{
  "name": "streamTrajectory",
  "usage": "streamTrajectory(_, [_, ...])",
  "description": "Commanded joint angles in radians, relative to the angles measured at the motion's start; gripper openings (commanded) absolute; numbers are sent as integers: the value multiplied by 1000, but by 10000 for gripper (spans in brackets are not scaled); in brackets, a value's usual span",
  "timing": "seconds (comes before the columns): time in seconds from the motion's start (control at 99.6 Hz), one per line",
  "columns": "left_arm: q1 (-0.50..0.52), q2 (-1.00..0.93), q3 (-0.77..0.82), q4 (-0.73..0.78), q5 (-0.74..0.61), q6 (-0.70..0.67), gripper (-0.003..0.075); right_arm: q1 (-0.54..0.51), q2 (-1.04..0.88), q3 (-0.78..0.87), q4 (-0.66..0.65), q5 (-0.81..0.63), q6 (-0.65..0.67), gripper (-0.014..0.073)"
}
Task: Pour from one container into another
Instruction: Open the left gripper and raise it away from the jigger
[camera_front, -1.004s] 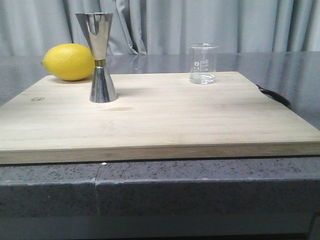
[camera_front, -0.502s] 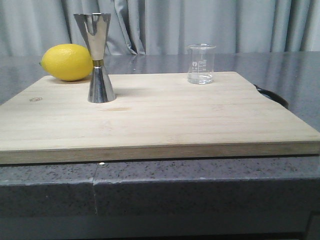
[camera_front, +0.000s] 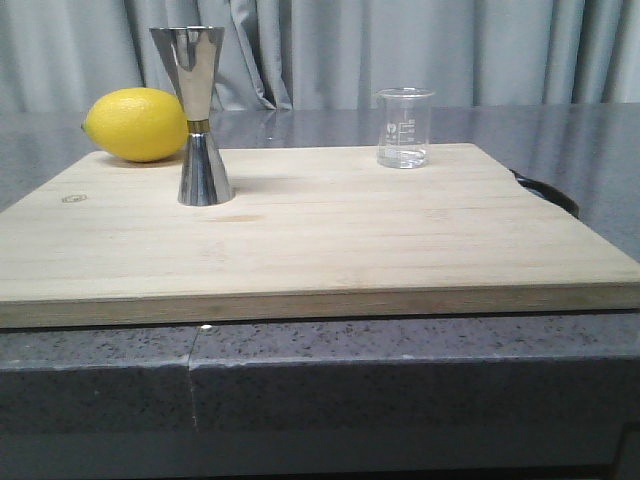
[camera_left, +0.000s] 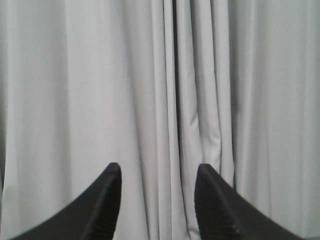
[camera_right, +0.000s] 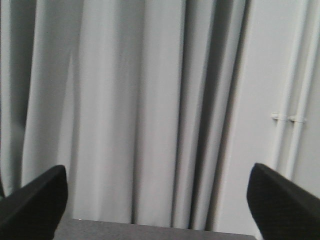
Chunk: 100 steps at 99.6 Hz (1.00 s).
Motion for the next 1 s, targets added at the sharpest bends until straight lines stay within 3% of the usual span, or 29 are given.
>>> streamTrajectory(0.0, [-9,-83,0,-66,36,-14,238,-8,-48,-27,-19,52,-12,660])
streamTrajectory(0.211, [-9,-242,106,-6,-11,-14,232,-8,-132,-23,-21,28,-12,660])
streamTrajectory(0.421, [-9,-388,259,-4,-22,-14,232,-8,-283,29,-46,217,-12,659])
streamTrajectory(0.723, [-9,-555,488,-2,-118,-14,232,-8,-573,308,-58,187,-12,659])
streamTrajectory(0.993, [-14,-577,667,-2,-73,-14,231,-8,-701,549,-56,181,-12,659])
